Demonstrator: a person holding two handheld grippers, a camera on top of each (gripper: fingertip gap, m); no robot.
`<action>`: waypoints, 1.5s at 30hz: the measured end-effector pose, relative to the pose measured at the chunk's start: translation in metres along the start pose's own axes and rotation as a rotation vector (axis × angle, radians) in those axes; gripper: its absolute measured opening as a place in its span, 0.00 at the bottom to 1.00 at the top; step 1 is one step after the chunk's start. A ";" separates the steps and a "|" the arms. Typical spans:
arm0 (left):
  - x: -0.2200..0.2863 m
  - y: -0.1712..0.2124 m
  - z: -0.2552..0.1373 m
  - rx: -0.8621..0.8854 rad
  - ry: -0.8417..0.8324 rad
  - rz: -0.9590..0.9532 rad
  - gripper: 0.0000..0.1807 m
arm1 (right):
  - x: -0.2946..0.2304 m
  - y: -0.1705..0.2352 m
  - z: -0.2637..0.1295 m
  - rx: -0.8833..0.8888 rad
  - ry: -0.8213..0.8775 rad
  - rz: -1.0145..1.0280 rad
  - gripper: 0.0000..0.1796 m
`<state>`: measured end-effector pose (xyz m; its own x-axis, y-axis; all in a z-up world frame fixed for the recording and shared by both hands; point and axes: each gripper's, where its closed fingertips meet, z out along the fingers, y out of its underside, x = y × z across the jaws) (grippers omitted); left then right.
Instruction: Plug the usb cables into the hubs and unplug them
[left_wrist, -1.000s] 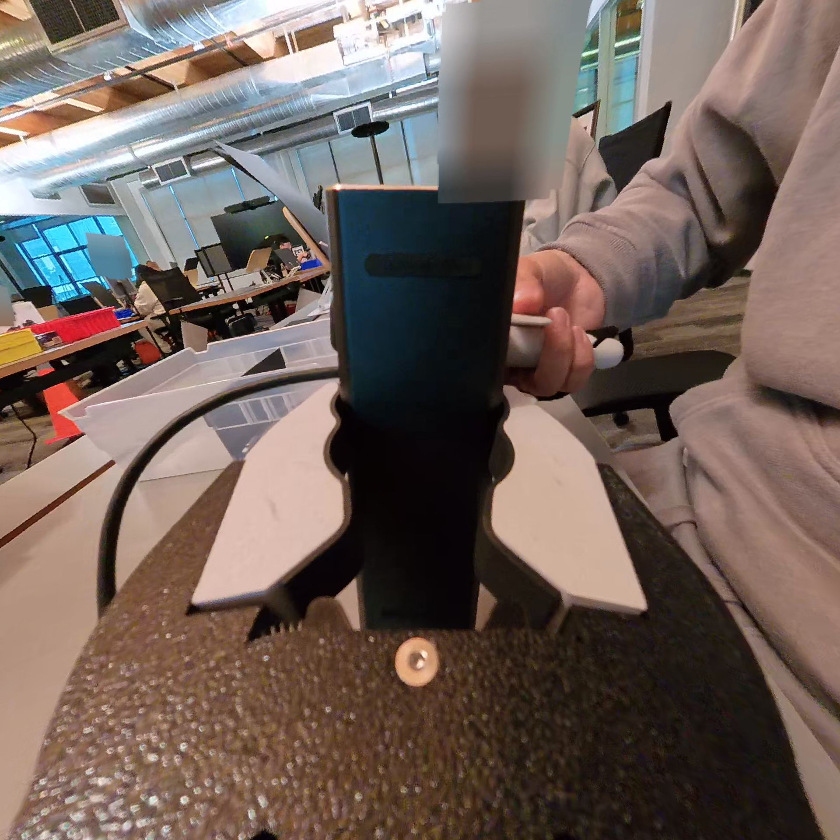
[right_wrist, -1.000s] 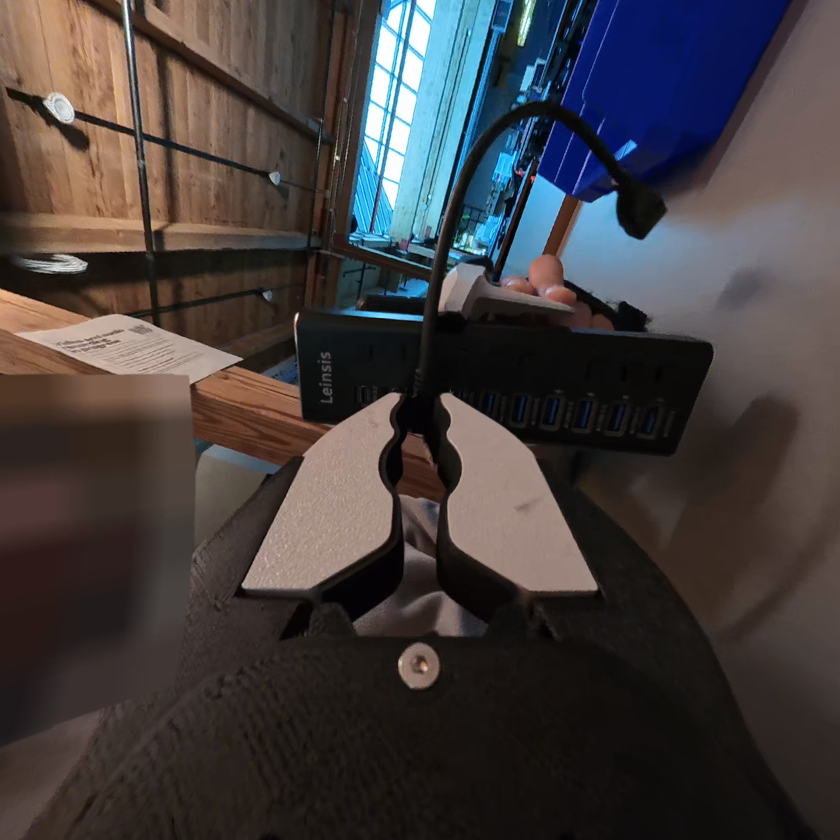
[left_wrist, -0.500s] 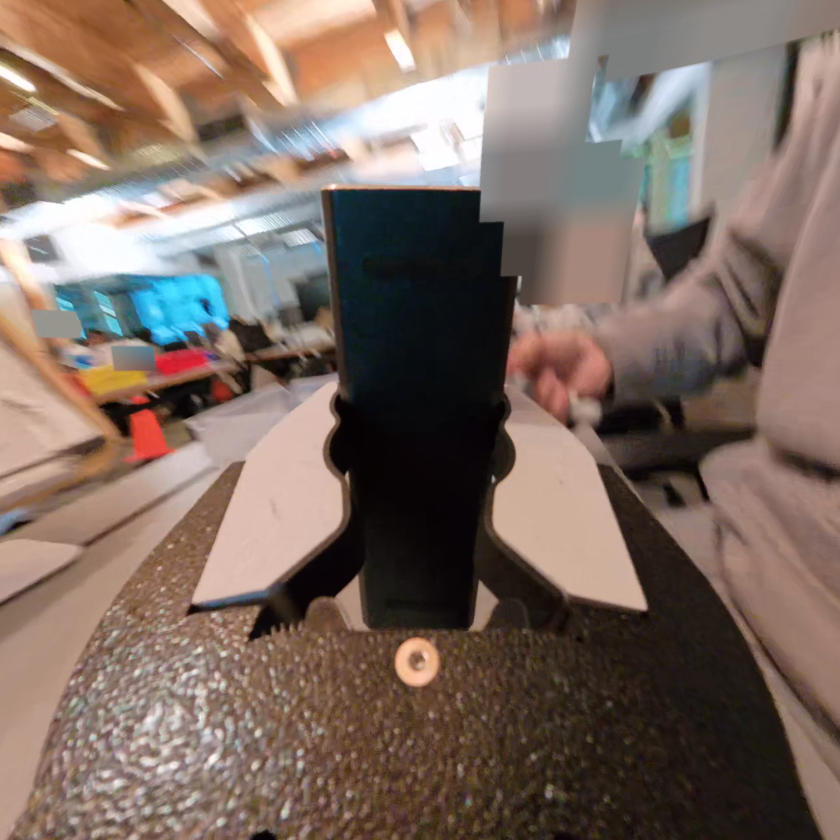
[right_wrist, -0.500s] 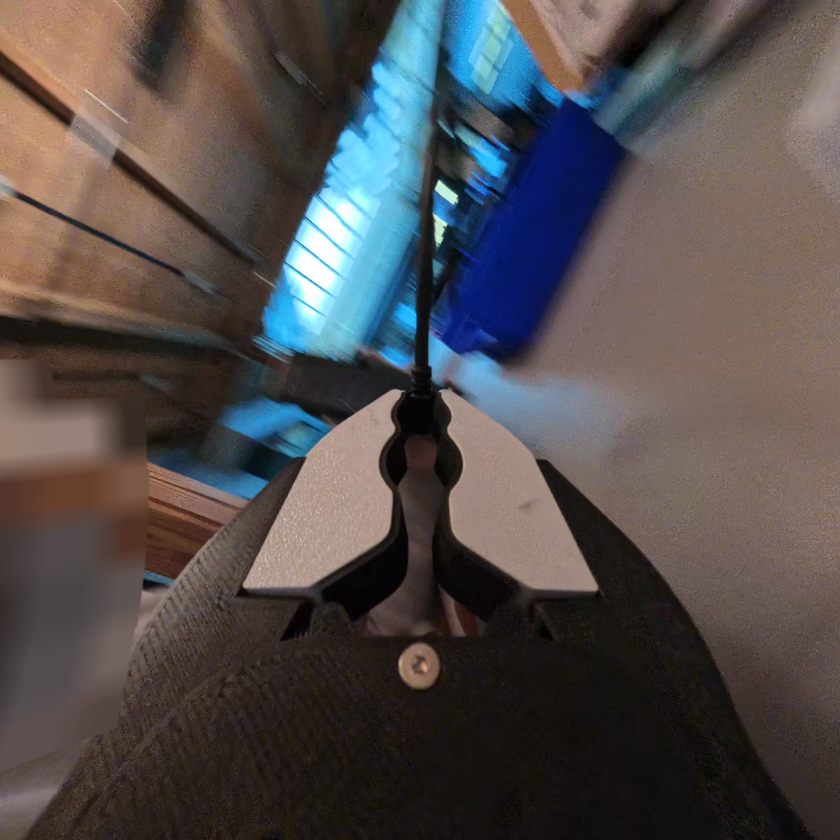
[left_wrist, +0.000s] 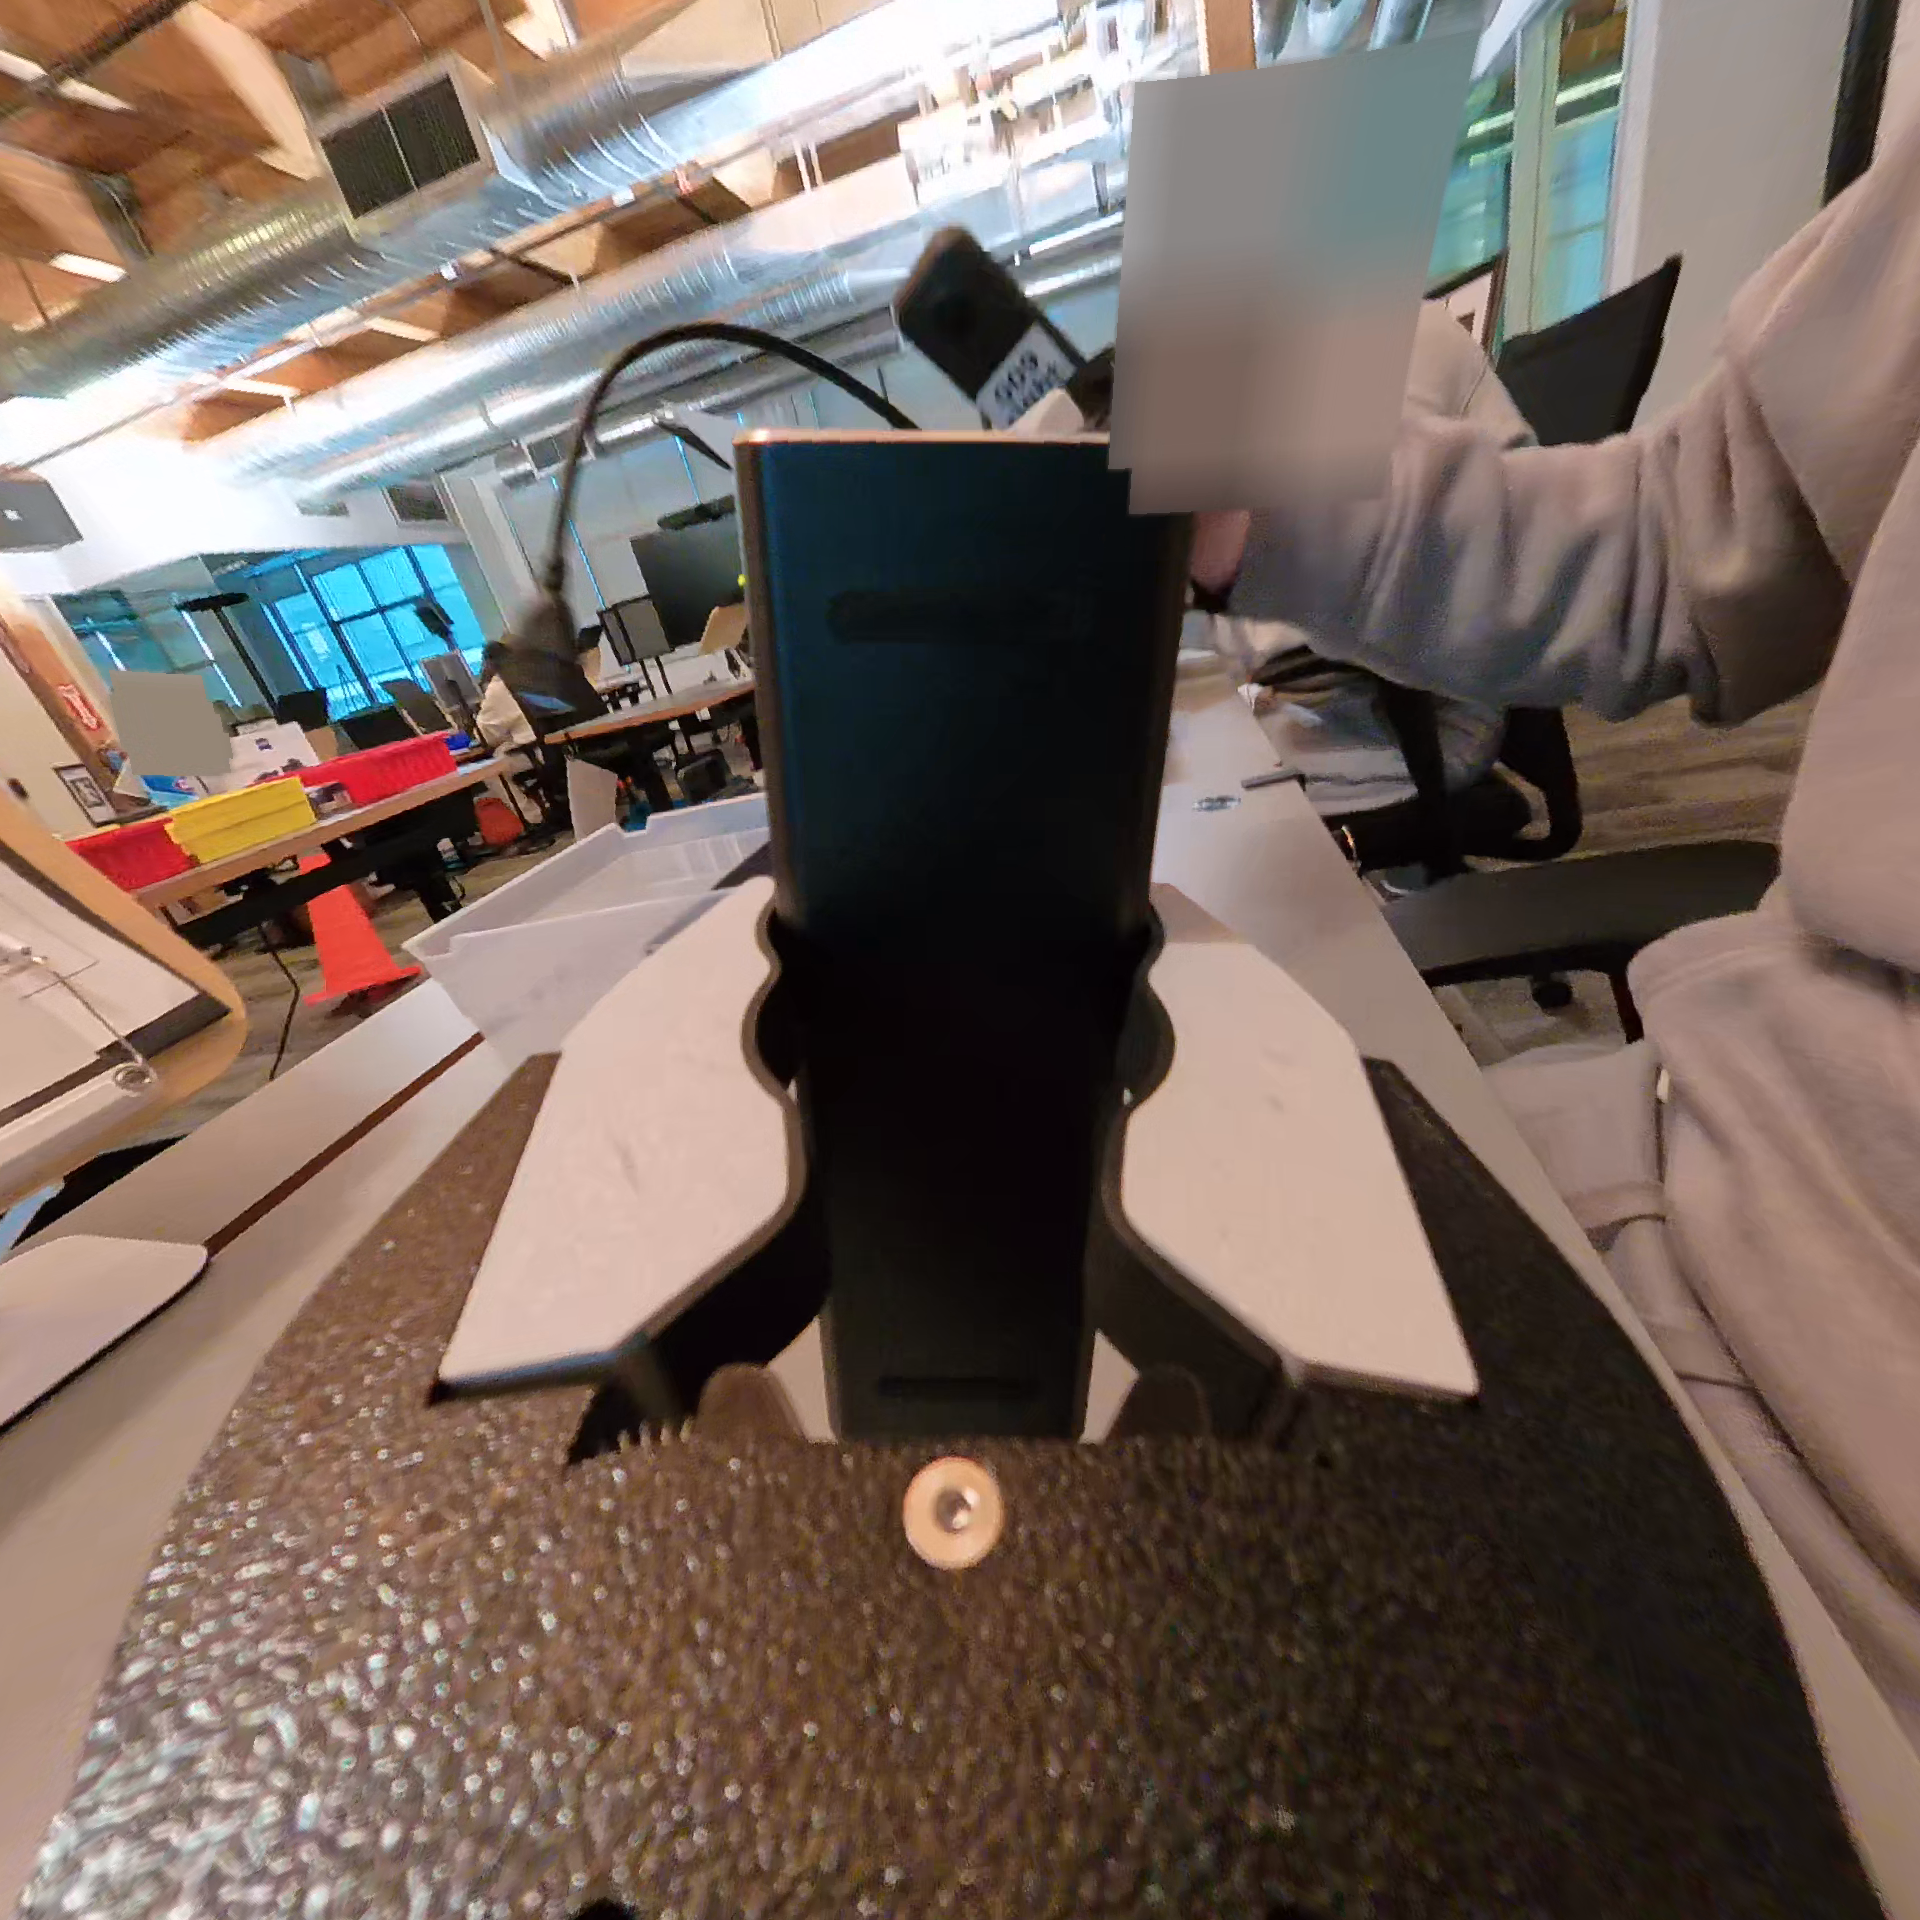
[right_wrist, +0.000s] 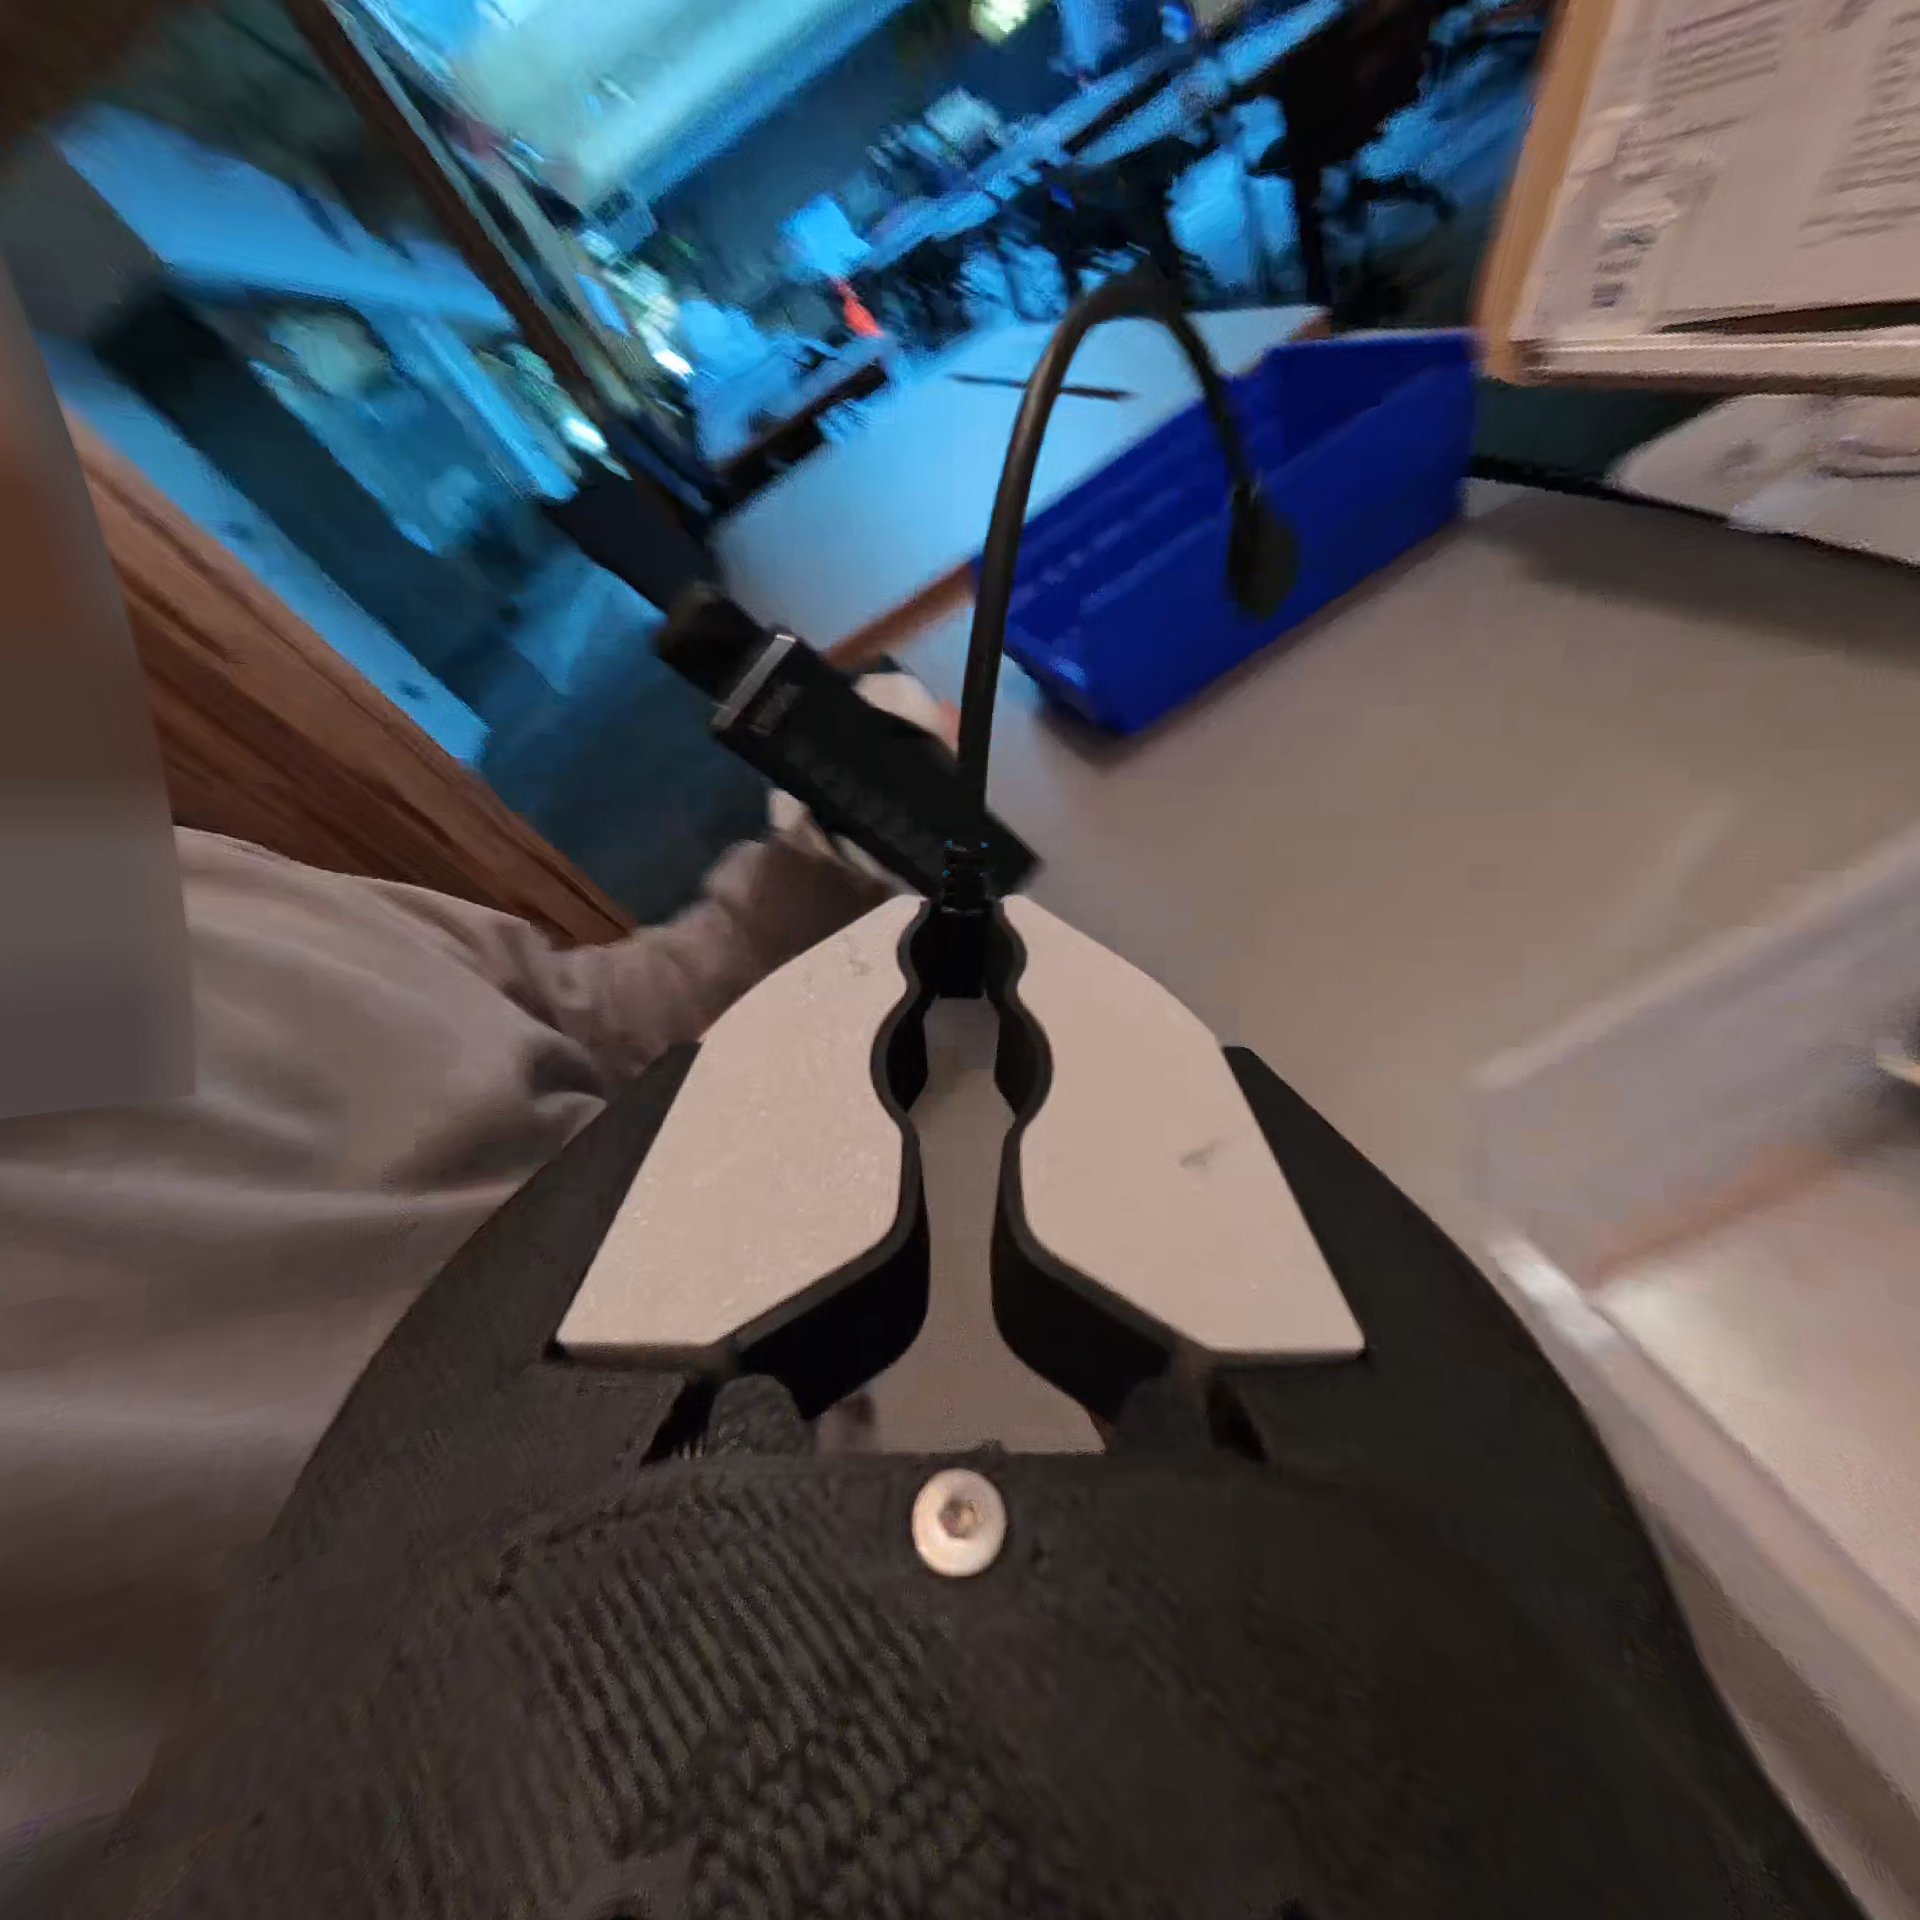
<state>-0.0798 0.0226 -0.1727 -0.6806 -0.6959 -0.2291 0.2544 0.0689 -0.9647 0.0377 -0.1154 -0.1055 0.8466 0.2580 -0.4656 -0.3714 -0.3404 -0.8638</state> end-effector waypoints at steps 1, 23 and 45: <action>0.000 0.002 0.001 -0.009 0.001 0.001 0.34 | 0.012 -0.003 -0.016 -0.016 0.066 -0.031 0.05; 0.004 0.013 0.012 0.001 0.027 -0.066 0.34 | 0.211 0.086 -0.097 -0.654 0.612 0.349 0.08; 0.016 0.022 0.024 0.040 0.107 -0.152 0.34 | -0.046 0.062 0.177 -0.186 -0.121 -0.694 0.41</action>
<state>-0.0688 -0.0042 -0.1948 -0.7820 -0.6159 -0.0961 0.1691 -0.0612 -0.9837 -0.0914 0.0114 -0.1713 0.8114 0.5649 0.1504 0.3158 -0.2071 -0.9259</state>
